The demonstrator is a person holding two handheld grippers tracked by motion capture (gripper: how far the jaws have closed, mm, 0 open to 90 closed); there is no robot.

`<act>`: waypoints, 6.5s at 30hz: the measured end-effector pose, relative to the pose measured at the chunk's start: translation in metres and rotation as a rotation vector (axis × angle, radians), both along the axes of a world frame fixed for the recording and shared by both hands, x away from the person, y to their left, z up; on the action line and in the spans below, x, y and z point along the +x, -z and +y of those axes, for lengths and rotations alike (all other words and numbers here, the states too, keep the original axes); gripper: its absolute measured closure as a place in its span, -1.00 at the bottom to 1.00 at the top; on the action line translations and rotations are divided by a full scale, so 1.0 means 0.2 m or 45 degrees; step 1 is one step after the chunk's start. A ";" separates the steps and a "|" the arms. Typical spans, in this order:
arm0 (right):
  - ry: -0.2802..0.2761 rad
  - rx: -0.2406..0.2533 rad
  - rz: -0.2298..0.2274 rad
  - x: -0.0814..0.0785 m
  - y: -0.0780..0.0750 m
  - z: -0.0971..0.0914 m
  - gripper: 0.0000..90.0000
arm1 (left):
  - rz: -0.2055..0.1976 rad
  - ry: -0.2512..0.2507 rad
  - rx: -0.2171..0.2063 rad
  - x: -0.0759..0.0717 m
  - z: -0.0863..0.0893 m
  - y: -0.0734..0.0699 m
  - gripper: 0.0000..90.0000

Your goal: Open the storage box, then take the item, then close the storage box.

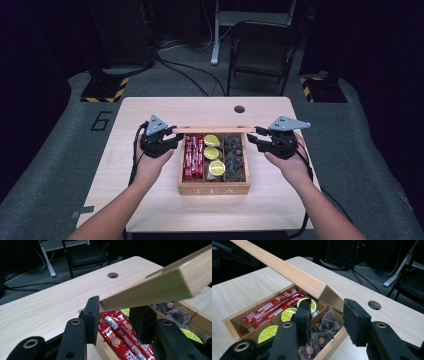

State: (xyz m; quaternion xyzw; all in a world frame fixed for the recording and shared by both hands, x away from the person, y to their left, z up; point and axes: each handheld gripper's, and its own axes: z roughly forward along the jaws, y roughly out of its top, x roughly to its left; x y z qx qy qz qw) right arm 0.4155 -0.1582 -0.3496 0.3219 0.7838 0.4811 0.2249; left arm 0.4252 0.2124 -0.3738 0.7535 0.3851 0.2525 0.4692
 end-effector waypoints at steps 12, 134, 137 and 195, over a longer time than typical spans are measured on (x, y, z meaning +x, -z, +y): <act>0.074 -0.019 0.015 0.13 0.05 0.01 0.25 | 0.004 -0.013 -0.011 0.05 0.00 -0.04 0.35; 0.211 -0.029 0.109 0.63 0.30 0.14 0.30 | 0.106 -0.152 -0.111 0.51 -0.03 0.16 0.41; 0.203 -0.048 0.100 0.64 0.31 0.14 0.32 | 0.109 -0.163 -0.126 0.52 -0.03 0.16 0.41; 0.259 0.017 0.205 0.79 0.35 0.15 0.38 | 0.213 -0.089 -0.097 0.23 0.01 0.22 0.14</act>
